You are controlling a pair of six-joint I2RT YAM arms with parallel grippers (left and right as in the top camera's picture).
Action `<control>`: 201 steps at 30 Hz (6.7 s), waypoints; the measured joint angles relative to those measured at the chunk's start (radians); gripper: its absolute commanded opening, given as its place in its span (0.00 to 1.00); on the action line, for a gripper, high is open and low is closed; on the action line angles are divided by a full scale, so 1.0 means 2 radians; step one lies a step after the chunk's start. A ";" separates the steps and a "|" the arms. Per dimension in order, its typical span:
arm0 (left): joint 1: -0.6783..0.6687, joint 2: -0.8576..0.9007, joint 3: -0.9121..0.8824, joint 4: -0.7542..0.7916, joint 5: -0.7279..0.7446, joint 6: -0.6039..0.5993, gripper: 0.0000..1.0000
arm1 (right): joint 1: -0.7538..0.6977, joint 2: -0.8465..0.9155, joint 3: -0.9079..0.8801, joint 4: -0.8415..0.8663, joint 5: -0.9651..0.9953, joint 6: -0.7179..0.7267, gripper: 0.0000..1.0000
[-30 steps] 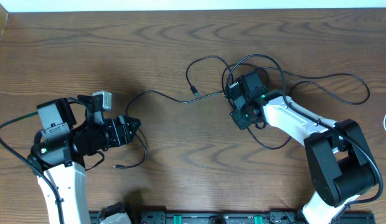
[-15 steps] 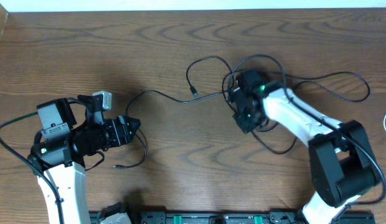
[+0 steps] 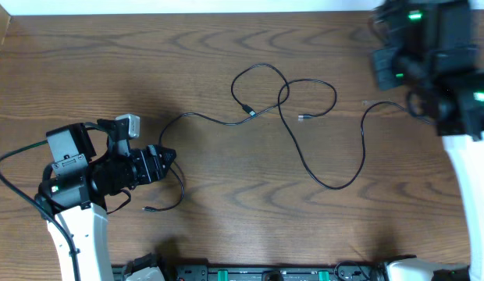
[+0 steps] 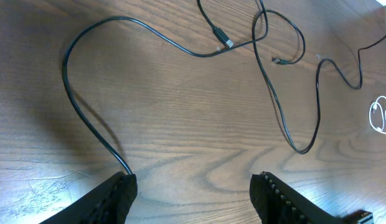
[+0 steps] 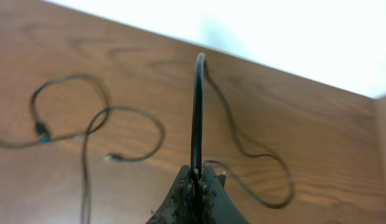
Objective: Untangle cables
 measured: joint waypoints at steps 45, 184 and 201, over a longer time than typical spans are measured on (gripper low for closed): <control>0.000 0.000 0.000 -0.006 0.000 0.000 0.64 | -0.482 0.262 0.002 -0.042 -0.259 0.140 0.99; 0.000 0.000 0.000 -0.017 0.000 0.000 0.64 | -0.199 0.274 0.046 -0.179 -0.107 0.061 0.99; 0.000 0.000 0.000 -0.019 0.000 0.000 0.64 | -0.184 0.274 -0.192 0.026 0.025 0.038 0.58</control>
